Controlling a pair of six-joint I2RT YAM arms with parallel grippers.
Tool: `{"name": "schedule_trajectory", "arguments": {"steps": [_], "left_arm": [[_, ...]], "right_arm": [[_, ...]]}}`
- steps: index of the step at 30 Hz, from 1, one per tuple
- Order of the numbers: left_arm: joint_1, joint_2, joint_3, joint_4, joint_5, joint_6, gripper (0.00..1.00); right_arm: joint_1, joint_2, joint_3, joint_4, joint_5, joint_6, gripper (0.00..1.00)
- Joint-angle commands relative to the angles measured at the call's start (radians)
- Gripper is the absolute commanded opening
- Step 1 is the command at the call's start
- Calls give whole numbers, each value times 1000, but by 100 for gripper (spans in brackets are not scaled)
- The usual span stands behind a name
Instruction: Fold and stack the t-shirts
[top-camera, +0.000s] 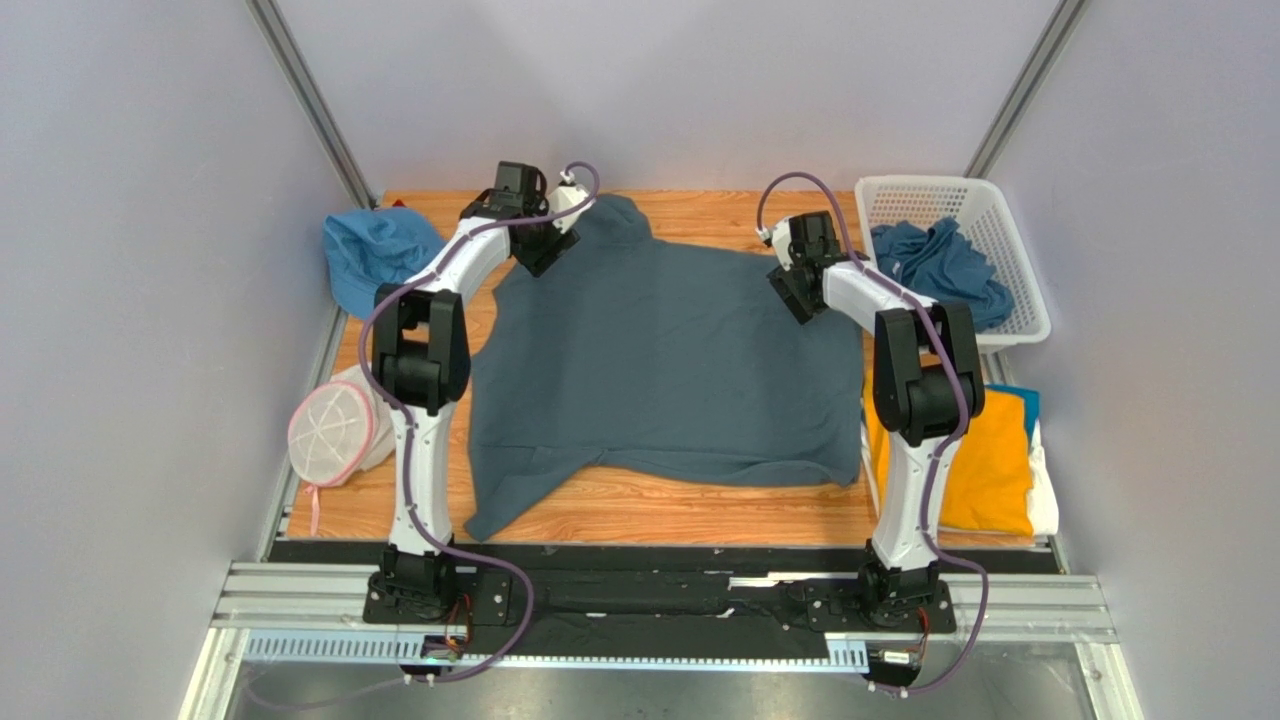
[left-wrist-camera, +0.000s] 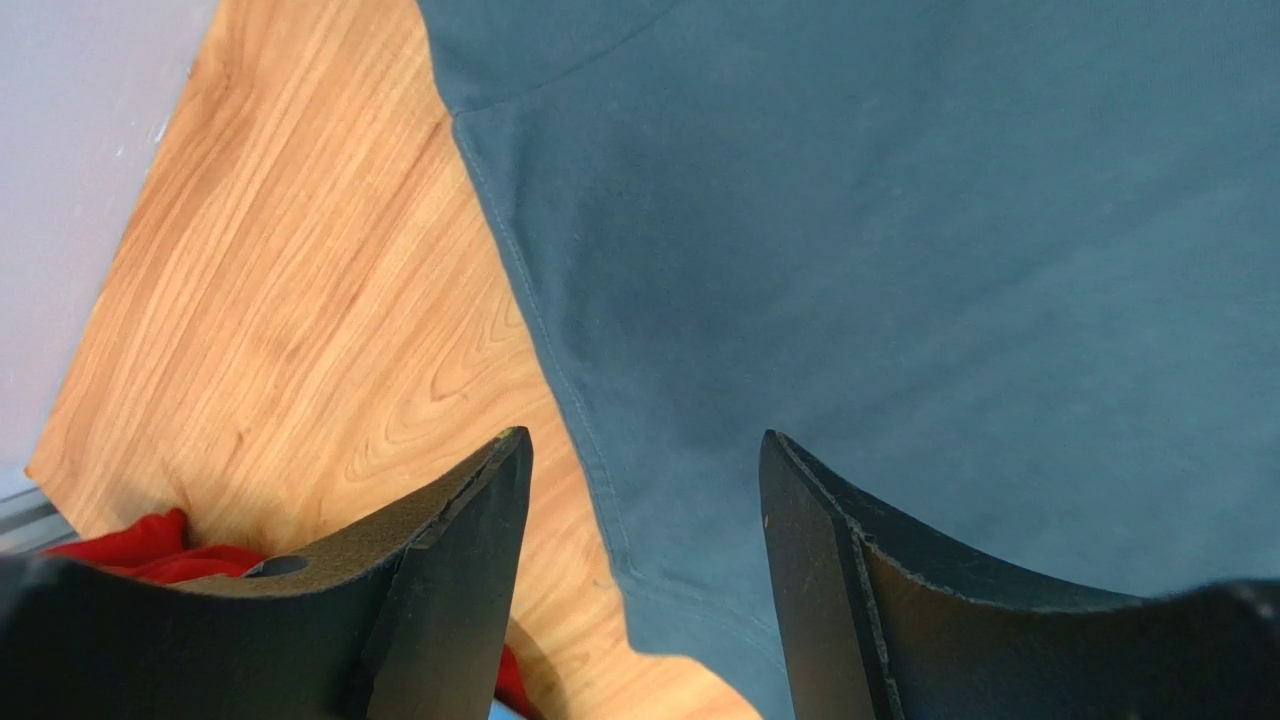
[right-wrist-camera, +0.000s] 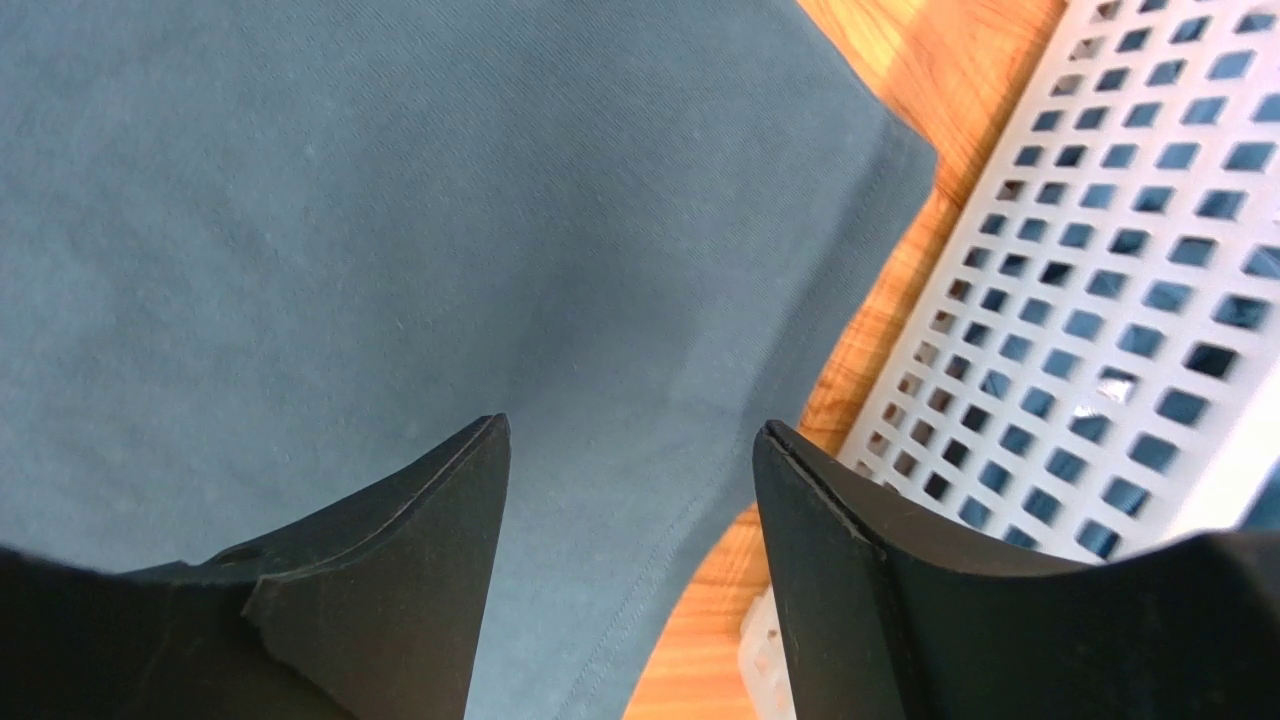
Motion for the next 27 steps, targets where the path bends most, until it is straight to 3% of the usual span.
{"name": "schedule_trajectory", "arguments": {"steps": [1, 15, 27], "left_arm": [[-12, 26, 60, 5, -49, 73, 66], [-38, 92, -2, 57, -193, 194, 62], [-38, 82, -144, 164, -299, 264, 51]], "right_arm": [[6, 29, 52, 52, 1, 12, 65], [3, 126, 125, 43, -16, -15, 64], [6, 156, 191, 18, -13, -43, 64]]}}
